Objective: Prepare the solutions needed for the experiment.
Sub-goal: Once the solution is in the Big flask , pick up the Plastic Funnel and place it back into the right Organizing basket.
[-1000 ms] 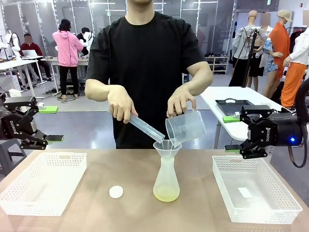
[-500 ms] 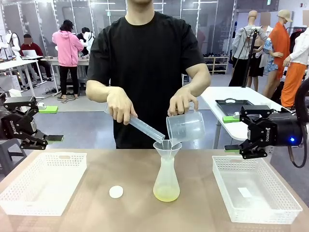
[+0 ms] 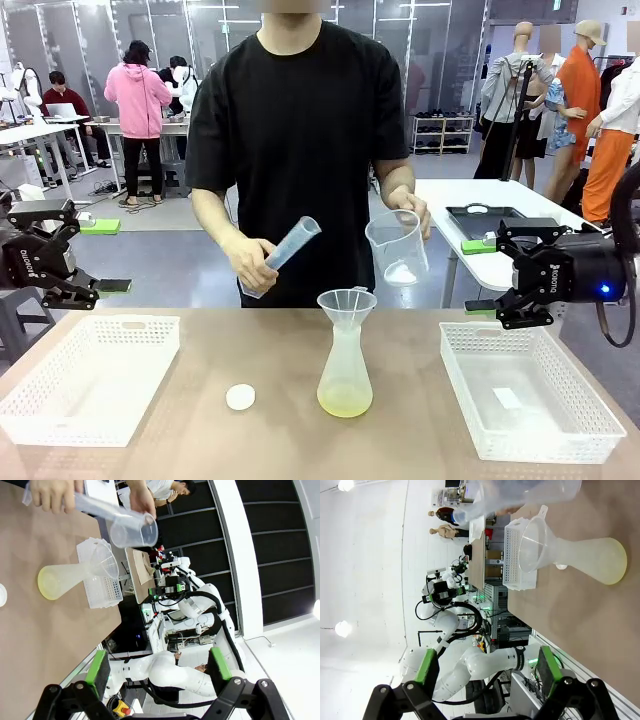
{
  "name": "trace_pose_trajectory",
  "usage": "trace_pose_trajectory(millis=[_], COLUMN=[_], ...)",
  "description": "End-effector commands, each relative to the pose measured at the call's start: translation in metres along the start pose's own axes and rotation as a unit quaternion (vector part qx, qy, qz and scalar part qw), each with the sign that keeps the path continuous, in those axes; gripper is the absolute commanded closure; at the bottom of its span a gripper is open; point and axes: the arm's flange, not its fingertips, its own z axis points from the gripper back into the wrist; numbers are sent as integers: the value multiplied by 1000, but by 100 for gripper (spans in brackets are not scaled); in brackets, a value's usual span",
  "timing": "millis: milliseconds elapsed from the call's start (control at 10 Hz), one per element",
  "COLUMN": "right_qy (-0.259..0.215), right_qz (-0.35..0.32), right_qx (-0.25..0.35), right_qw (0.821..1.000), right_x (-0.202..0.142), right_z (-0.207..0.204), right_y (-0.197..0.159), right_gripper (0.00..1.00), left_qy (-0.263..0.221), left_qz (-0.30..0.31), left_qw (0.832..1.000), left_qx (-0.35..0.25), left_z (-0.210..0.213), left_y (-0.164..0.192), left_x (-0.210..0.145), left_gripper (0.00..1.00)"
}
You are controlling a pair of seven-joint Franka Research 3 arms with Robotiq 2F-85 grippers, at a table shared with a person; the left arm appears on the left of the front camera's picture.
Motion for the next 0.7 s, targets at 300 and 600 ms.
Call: trace_pose_trajectory(millis=[300,600], right_qy=[0,0], right_qz=[1,1], right_qx=[3,3], right_qw=[1000,1000], right_x=[0,0], right_z=[0,0], right_y=[1,1], right_gripper=[0,0], left_qy=[-3,-3], left_qz=[1,1], left_qw=[1000,1000], left_qx=[-13,-13], left_z=[-2,-2], left_y=[-2,-2], left_x=[1,1], left_gripper=[0,0])
